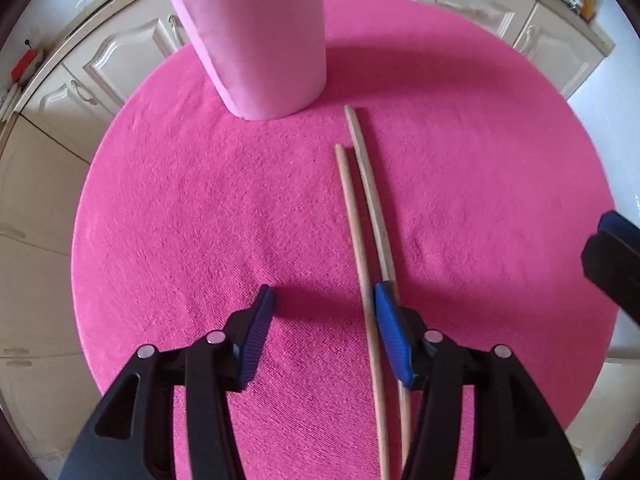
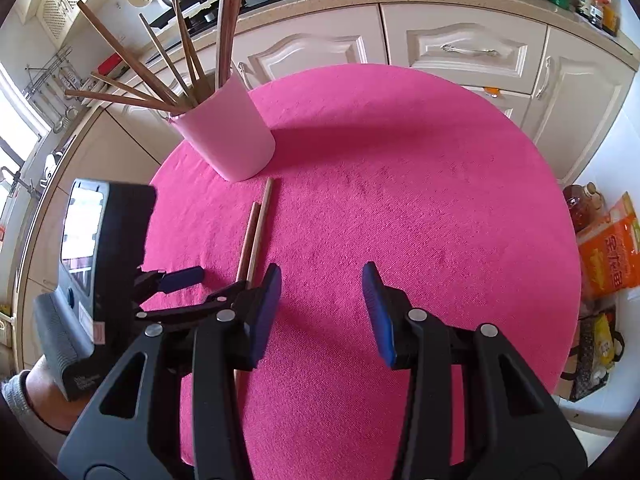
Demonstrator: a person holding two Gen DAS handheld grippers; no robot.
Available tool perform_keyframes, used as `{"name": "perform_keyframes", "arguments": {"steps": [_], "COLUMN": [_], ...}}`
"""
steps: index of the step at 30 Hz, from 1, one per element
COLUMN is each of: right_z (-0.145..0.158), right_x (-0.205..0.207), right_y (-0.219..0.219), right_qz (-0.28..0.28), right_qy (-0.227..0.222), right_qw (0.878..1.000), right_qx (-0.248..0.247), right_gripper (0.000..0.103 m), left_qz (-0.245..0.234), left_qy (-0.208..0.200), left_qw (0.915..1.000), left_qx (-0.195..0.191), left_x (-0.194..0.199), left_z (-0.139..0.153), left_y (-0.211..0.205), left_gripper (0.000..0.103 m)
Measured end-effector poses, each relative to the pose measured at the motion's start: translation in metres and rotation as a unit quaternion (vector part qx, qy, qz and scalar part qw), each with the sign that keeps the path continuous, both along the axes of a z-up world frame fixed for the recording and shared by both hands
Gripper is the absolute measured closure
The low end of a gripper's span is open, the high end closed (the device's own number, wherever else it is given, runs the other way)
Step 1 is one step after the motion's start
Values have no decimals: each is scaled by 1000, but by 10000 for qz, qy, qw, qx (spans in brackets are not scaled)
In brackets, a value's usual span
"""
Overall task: Organize utensils
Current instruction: 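Move both open tools down over the last loose chopsticks on the table, then close the left tool on one chopstick while the right tool grasps the other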
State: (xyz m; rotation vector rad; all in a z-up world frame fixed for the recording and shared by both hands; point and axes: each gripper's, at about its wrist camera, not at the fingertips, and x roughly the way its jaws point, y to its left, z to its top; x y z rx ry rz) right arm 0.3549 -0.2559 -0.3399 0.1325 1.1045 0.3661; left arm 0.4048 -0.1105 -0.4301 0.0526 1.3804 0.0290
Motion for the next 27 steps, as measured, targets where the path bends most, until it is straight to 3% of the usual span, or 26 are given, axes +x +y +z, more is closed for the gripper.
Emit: {"name": "perform_keyframes", "arguments": {"steps": [4,7,9,12,16,21,27], "right_z": [-2,-3,-5,-10,-17,-26,-39], "right_x": [3,6,8,13,21,37,60], "right_y": [-1,0,2,11,28,57,91], "right_qz": [6,29,27,65,186,407,501], "right_qy": [126,153,215,338,519,735,1066], "right_qw": [9999,9999,9998,9994,9985,9964,9926], "right_qx": [16,5,7,-28,-66,-55,-298], "right_gripper": [61,61,61,61,61,61,69], "left_qz": [-90,1,128,298,439,839,1088], "left_qy": [169,177,179,227,206,29,-312], "left_qw": [9998,9993,9983,9954,9912,9798,9753], "left_qx": [-56,-329,-542,-877,-1234,-1813,-1896], "left_x": [6,6,3,-1,-9,-21,-48], "left_z": [0,1,3,3,5,14,34], "left_y": [-1,8,22,42,63,100,130], "left_gripper": [56,71,89,97,98,98,98]}}
